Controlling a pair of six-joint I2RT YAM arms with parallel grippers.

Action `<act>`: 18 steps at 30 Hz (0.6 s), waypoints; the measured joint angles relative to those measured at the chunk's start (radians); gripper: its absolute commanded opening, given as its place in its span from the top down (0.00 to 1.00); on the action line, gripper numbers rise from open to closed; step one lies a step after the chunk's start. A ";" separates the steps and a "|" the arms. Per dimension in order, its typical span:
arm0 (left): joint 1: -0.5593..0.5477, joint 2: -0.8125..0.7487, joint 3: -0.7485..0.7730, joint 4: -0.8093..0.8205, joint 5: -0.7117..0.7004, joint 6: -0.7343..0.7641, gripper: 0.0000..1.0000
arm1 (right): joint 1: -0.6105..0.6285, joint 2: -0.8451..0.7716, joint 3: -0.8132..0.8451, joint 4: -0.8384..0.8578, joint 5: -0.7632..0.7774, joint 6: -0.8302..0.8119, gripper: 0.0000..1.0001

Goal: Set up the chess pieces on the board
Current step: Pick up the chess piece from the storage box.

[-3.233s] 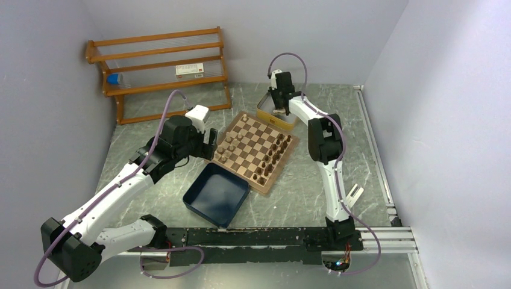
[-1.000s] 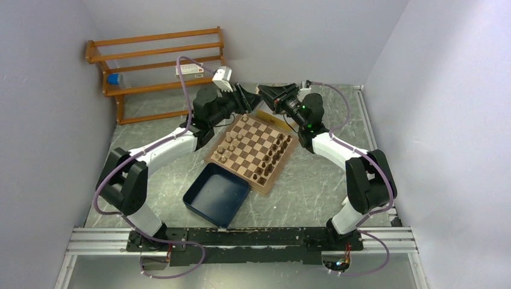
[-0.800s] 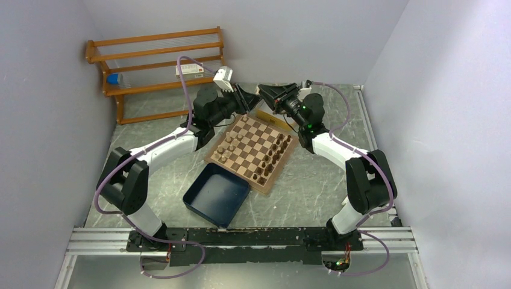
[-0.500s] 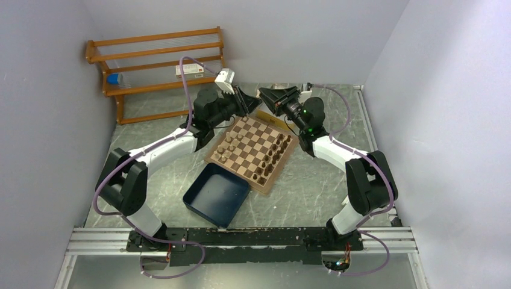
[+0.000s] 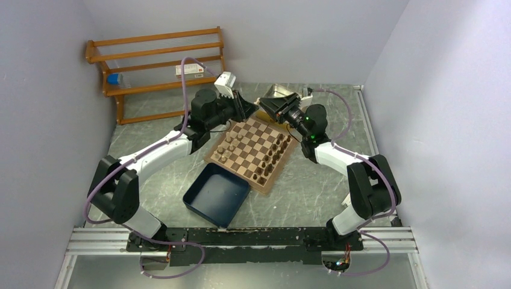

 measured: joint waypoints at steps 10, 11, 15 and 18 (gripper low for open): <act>0.031 -0.070 0.005 -0.074 0.026 0.033 0.95 | -0.016 -0.054 -0.027 -0.155 -0.079 -0.256 0.53; 0.034 -0.073 0.012 -0.092 0.034 0.039 0.95 | -0.017 -0.060 -0.028 -0.175 -0.083 -0.298 0.51; 0.040 -0.076 0.064 -0.204 0.070 0.075 0.95 | -0.018 -0.083 -0.027 -0.247 -0.121 -0.533 0.48; 0.049 -0.082 0.101 -0.318 0.105 0.111 0.95 | -0.017 -0.099 -0.023 -0.279 -0.165 -0.755 0.44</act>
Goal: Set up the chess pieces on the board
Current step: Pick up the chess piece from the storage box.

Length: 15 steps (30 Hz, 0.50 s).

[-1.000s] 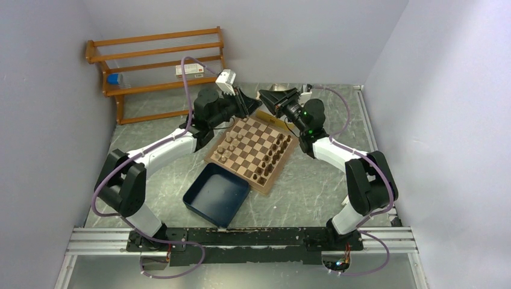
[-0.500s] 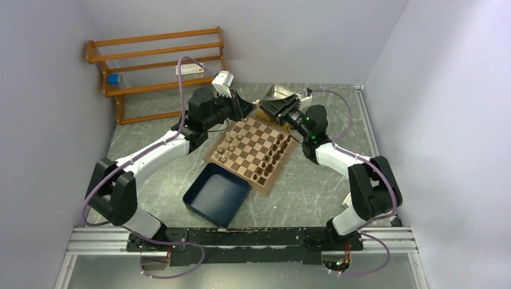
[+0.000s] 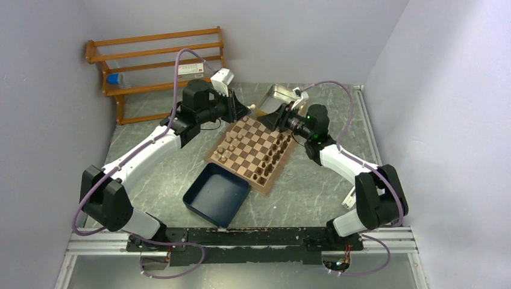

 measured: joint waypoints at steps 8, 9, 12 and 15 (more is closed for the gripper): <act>0.013 -0.003 0.045 -0.267 0.111 0.086 0.95 | 0.073 -0.069 0.003 -0.063 -0.086 -0.686 0.33; 0.013 -0.003 0.046 -0.297 0.124 0.096 0.95 | 0.087 -0.072 0.004 -0.074 -0.099 -0.771 0.33; 0.014 -0.003 0.048 -0.361 0.157 0.118 0.95 | 0.129 -0.078 0.005 -0.126 -0.122 -1.003 0.34; 0.014 -0.005 0.048 -0.399 0.187 0.132 0.95 | 0.162 -0.083 0.006 -0.179 -0.123 -1.179 0.40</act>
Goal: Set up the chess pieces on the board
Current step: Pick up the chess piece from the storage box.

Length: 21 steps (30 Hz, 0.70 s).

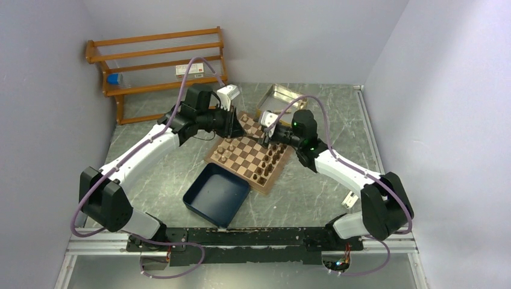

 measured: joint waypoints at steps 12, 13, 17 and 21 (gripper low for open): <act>0.005 -0.023 0.000 -0.040 0.042 0.023 0.95 | 0.080 -0.037 -0.003 -0.044 0.010 -0.241 0.59; 0.006 -0.023 0.000 -0.043 0.044 0.023 0.95 | 0.087 -0.038 -0.003 -0.044 0.012 -0.246 0.61; 0.009 -0.023 0.000 -0.050 0.045 0.024 0.94 | 0.107 -0.038 -0.003 -0.045 0.012 -0.258 0.77; 0.011 -0.023 0.000 -0.055 0.045 0.017 0.85 | 0.113 -0.038 -0.006 -0.038 0.017 -0.255 0.92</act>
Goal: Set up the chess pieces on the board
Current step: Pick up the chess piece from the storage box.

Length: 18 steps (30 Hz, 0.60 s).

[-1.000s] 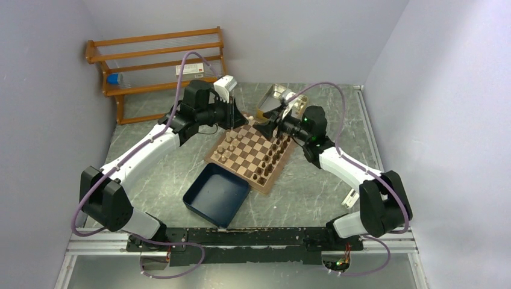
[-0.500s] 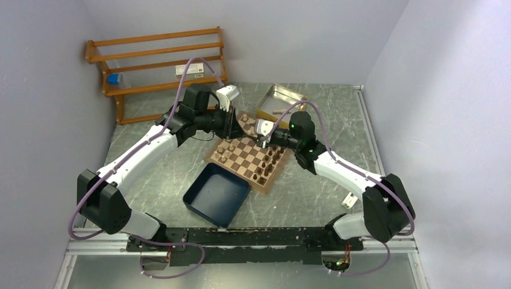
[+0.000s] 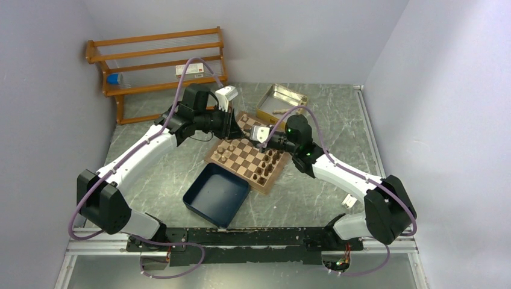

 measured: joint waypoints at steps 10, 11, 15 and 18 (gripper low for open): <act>0.035 -0.065 -0.054 0.079 -0.002 -0.098 0.63 | 0.002 0.000 -0.066 0.214 0.025 0.220 1.00; 0.039 -0.074 -0.058 0.090 -0.003 -0.107 0.62 | 0.002 0.001 -0.066 0.231 0.032 0.247 1.00; 0.047 -0.097 -0.069 0.150 -0.020 -0.135 0.57 | 0.002 0.006 -0.066 0.272 0.055 0.320 1.00; 0.047 -0.100 -0.074 0.182 -0.027 -0.146 0.55 | 0.002 0.017 -0.066 0.291 0.065 0.362 1.00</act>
